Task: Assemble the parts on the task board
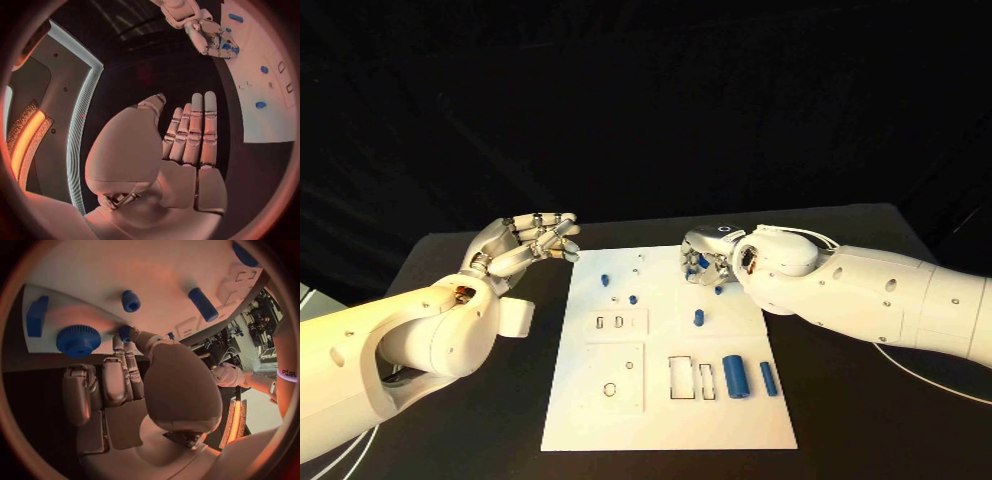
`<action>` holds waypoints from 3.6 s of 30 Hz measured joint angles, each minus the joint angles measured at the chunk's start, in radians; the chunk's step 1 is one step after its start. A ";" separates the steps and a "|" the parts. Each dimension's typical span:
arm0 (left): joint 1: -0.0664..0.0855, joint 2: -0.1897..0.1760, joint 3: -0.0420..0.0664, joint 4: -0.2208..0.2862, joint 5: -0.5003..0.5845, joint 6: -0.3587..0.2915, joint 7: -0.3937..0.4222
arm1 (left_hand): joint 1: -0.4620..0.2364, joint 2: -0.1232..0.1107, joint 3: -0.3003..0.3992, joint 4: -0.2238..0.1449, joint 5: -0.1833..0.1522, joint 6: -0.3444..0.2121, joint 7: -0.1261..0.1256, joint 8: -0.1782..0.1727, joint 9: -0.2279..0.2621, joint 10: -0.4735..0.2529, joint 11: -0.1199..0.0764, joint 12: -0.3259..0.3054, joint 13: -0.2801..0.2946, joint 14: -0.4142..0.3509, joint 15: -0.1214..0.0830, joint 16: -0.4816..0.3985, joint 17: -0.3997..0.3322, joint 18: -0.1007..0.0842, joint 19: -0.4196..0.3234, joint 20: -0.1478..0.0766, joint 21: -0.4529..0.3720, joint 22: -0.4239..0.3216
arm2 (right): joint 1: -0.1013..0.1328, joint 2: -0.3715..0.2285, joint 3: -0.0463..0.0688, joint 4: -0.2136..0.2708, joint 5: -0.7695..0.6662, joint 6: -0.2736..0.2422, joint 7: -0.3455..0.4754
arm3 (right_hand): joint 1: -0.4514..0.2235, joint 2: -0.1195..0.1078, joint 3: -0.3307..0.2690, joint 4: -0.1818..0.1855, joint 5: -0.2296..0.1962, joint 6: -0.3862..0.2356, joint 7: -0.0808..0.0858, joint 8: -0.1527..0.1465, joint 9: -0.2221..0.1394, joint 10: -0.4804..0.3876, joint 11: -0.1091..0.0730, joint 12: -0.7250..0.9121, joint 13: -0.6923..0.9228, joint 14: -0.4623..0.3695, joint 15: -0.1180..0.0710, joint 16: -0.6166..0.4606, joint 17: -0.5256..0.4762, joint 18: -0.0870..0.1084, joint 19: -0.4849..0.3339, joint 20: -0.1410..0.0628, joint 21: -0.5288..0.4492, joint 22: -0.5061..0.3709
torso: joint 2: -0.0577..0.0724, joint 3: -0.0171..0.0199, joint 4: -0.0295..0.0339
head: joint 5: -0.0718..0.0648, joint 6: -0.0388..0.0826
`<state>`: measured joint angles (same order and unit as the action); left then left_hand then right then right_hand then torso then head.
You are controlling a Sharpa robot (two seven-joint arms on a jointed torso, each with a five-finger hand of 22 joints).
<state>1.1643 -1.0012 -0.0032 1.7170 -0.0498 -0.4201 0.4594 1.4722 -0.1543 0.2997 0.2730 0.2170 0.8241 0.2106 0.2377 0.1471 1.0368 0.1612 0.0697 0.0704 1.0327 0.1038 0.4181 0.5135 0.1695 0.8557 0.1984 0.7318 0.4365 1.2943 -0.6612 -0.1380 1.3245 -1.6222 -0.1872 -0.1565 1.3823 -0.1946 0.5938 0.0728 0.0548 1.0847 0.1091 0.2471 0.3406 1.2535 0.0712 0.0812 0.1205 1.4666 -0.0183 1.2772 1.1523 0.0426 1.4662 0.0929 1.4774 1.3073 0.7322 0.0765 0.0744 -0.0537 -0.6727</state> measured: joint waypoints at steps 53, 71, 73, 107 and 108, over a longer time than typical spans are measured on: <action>0.021 0.017 0.000 0.003 0.005 0.009 -0.005 | 0.000 0.000 0.005 0.000 0.000 0.000 0.000 -0.004 0.000 0.000 0.000 0.000 0.000 0.000 0.000 0.000 0.005 0.000 -0.008 0.000 0.014 0.007 | 0.002 0.242 0.002 -0.209 -0.033 -0.207 -0.027 | 0.001 0.001 0.017 -0.029 0.002 -0.007 0.006 0.012 0.022 0.005 0.005 -0.013 0.000 -0.004 -0.003 0.008 0.006 0.001 0.000 -0.007 0.011 0.000 | 0.019 -0.0012 0.0249 | 0.010 0.014; 0.025 0.018 0.000 0.002 0.005 0.010 -0.007 | 0.000 0.000 0.008 -0.003 0.000 0.000 0.000 -0.004 0.000 0.000 0.000 0.000 0.000 0.000 0.000 0.004 0.006 0.000 -0.007 0.000 0.014 0.009 | -0.003 0.256 0.001 -0.226 -0.031 -0.191 -0.019 | -0.005 0.006 0.020 -0.032 0.001 -0.011 0.010 0.012 0.023 0.005 0.005 -0.012 0.000 -0.004 -0.003 0.008 0.000 0.002 0.000 -0.007 0.011 0.000 | 0.020 -0.0011 0.0217 | 0.017 0.015; 0.025 0.018 0.000 0.003 0.005 0.010 -0.007 | 0.000 0.000 0.008 -0.003 0.000 0.000 0.000 -0.004 0.000 0.000 0.000 0.000 0.000 0.000 0.000 0.004 0.006 0.000 -0.007 0.000 0.014 0.009 | -0.003 0.259 0.000 -0.228 -0.031 -0.190 -0.019 | -0.005 0.006 0.020 -0.032 0.001 -0.014 0.012 0.012 0.023 0.003 0.003 -0.012 0.000 -0.004 -0.003 0.008 -0.002 0.002 0.000 -0.007 0.008 0.000 | 0.021 -0.0010 0.0218 | 0.018 0.015; 0.026 0.018 0.000 0.002 0.006 0.010 -0.007 | 0.000 0.000 0.010 0.000 0.000 0.000 0.000 -0.004 -0.001 -0.004 0.004 0.000 -0.001 -0.007 0.000 0.004 0.008 0.000 -0.011 0.004 0.019 0.011 | -0.008 0.257 -0.008 -0.234 -0.030 -0.181 -0.030 | -0.060 -0.058 -0.110 -0.001 0.003 -0.156 0.015 -0.076 0.014 -0.191 0.033 -0.008 0.001 -0.025 0.040 -0.085 -0.149 0.019 -0.102 0.034 -0.147 -0.033 | 0.022 -0.0013 0.0214 | 0.019 0.014; 0.026 0.019 0.000 0.002 0.006 0.010 -0.007 | 0.000 0.000 0.011 0.000 0.000 0.000 0.000 -0.004 -0.001 -0.004 0.004 0.000 -0.001 -0.007 0.000 0.004 0.008 0.000 -0.011 0.004 0.019 0.011 | -0.008 0.246 -0.008 -0.222 -0.029 -0.181 -0.029 | -0.055 -0.053 -0.132 0.004 0.003 -0.156 0.015 -0.077 0.014 -0.191 0.033 -0.007 0.001 -0.026 0.040 -0.090 -0.157 0.019 -0.103 0.034 -0.154 -0.039 | 0.023 -0.0013 0.0218 | 0.018 0.014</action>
<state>1.1902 -0.9826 -0.0032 1.7194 -0.0441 -0.4102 0.4524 1.4722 -0.1543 0.3107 0.2732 0.2169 0.8241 0.2106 0.2339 0.1465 1.0329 0.1647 0.0696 0.0695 1.0253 0.1040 0.4219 0.5215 0.1695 0.8451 0.2020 0.7503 0.4479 1.2859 -0.4150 -0.1460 1.1024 -1.6508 -0.3684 -0.1859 1.3270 -0.2475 0.4616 0.0771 0.0582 0.9285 0.1240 0.1700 0.3549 1.0628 0.1039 0.0743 0.1211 1.4411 0.0212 1.1874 0.9957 0.0618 1.3632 0.1270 1.3237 1.2683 0.7548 0.0752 0.0962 -0.0358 -0.6586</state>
